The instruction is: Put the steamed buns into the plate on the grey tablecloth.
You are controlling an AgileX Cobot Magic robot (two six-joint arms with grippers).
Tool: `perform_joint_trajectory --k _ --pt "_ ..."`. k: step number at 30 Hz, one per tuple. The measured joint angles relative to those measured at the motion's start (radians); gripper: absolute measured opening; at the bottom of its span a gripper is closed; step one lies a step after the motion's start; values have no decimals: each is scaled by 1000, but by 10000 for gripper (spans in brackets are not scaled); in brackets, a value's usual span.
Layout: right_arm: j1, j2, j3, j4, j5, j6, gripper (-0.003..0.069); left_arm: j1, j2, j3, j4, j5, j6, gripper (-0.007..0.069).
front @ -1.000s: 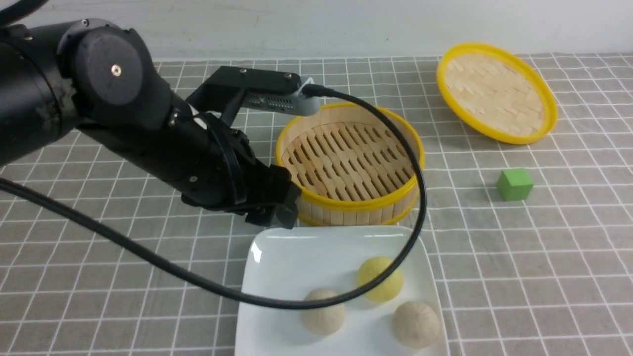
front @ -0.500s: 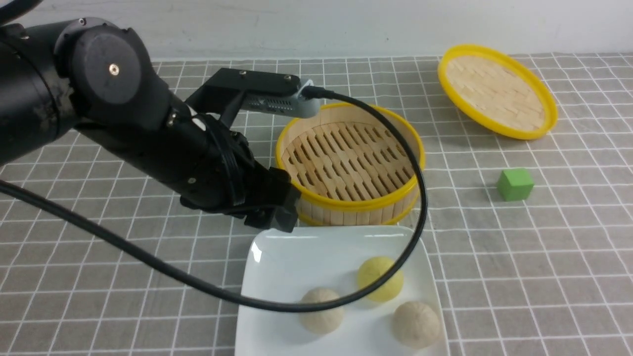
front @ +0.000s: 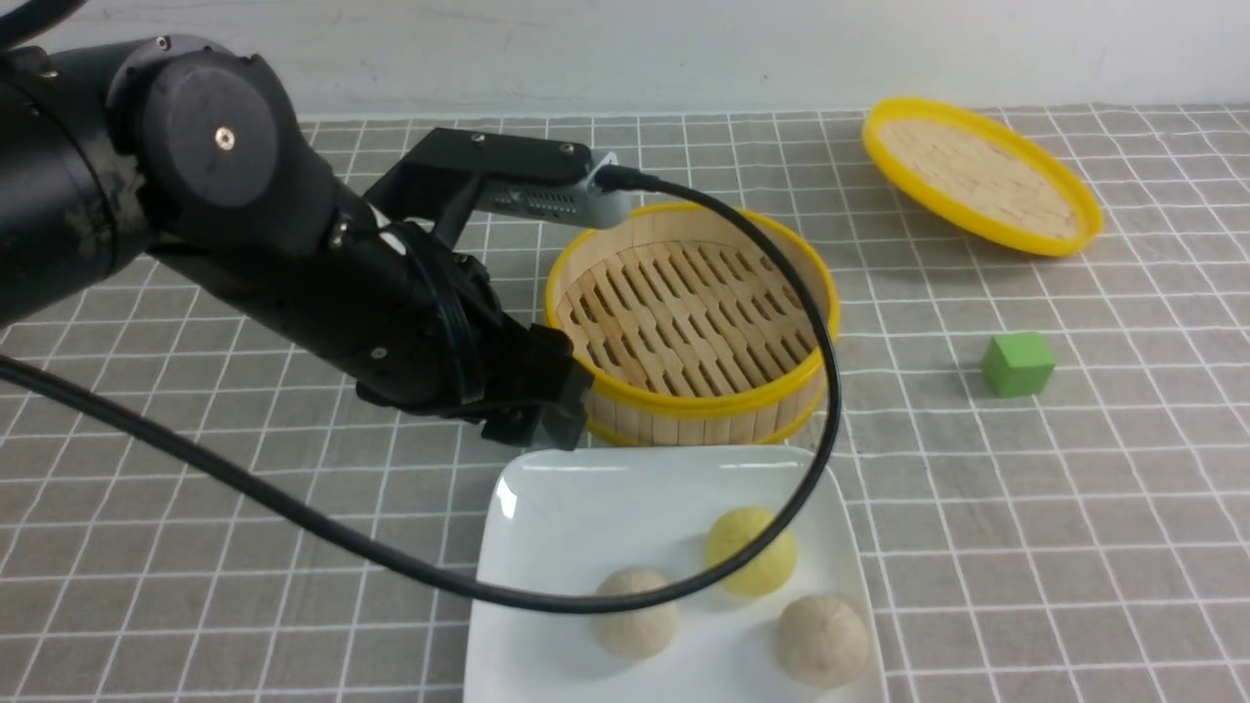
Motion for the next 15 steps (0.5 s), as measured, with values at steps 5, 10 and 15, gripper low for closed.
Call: perform_joint_trajectory --k 5,10,15 --pt "-99 -50 157 -63 -19 0 69 0 0 0 5 6 0 405" --pt "-151 -52 267 -76 -34 1 76 0 -13 -35 22 67 -25 185" --pt "-152 -52 288 -80 -109 1 82 0 -87 -141 122 185 -56 8"
